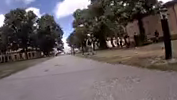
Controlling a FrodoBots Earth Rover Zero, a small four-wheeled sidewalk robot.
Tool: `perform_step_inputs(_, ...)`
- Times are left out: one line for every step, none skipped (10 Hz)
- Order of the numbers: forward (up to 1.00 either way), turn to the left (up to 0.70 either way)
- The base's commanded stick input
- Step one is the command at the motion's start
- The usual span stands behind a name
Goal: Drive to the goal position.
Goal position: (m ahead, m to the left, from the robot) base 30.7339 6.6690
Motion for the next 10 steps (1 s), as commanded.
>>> perform_step_inputs(0.7, 0.28)
perform_step_inputs(0.7, 0.28)
perform_step_inputs(0.7, 0.28)
perform_step_inputs(0.7, 0.28)
perform_step_inputs(0.7, 0.16)
perform_step_inputs(0.7, 0.01)
perform_step_inputs(0.7, 0.0)
perform_step_inputs(0.7, 0.0)
perform_step_inputs(0.7, 0.0)
perform_step_inputs(0.7, 0.0)
